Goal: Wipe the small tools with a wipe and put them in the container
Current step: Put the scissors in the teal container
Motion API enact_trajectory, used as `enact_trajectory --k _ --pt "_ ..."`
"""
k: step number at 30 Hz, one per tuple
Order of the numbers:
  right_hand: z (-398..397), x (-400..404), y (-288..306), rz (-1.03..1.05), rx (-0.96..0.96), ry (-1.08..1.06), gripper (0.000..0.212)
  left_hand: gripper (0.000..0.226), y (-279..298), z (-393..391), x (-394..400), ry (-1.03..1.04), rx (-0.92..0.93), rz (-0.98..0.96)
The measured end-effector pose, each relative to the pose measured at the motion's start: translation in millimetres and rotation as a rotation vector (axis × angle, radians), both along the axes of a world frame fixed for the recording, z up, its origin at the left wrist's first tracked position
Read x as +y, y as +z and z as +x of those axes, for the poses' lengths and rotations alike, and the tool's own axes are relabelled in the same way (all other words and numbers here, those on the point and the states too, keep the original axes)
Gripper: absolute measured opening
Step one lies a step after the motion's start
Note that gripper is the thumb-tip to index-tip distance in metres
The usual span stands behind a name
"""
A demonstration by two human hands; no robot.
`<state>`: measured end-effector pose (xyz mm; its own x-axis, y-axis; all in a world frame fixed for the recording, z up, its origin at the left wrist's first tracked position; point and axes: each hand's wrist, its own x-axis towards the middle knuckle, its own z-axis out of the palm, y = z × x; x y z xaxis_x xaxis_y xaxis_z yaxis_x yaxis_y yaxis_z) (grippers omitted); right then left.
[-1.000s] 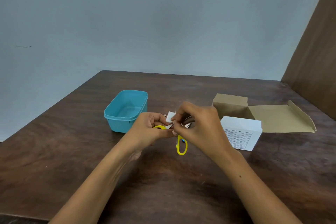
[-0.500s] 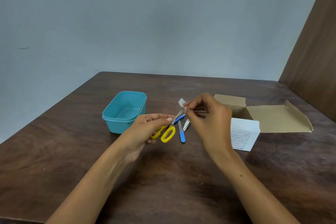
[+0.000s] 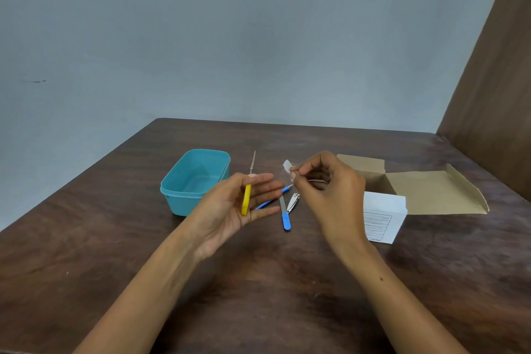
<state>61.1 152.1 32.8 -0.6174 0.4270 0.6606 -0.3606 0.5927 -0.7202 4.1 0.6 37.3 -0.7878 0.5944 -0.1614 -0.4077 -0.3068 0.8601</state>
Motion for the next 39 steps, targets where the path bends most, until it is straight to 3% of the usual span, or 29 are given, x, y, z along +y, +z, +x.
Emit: enact_trajectory --k 2,6,12,20,26,29,33,39 --pt "0.2 -0.6 -0.1 -0.003 -0.007 0.013 0.015 0.032 -0.3 0.5 1.4 0.028 0.093 -0.035" --pt "-1.7 -3.6 -5.0 0.036 -0.039 0.014 0.020 0.027 2.6 2.1 1.2 0.125 0.342 -0.282" --pt "-5.9 -10.6 -14.9 0.173 -0.098 0.095 0.015 0.025 29.9 -11.6 -19.0 0.361 0.535 -0.465" --pt "-11.0 -13.4 -24.9 0.291 -0.151 0.165 0.017 0.019 32.9 -57.0 -52.1 0.477 0.770 -1.004" --pt "-13.7 -11.8 -27.5 0.306 -0.174 0.182 0.017 0.013 14.9 -64.6 -43.9 0.383 0.923 -1.222" --pt "-13.7 -10.3 -27.6 0.331 -0.177 0.183 0.020 0.012 7.3 -65.9 -40.3 0.346 0.935 -1.244" --pt "-13.0 -8.2 -26.6 0.336 -0.176 0.174 0.018 0.028 2.9 -68.1 -43.7 0.274 0.924 -1.278" --pt "-12.2 -7.6 -24.6 0.326 -0.186 0.169 0.017 0.020 7.7 -62.5 -55.5 0.108 0.949 -1.327"
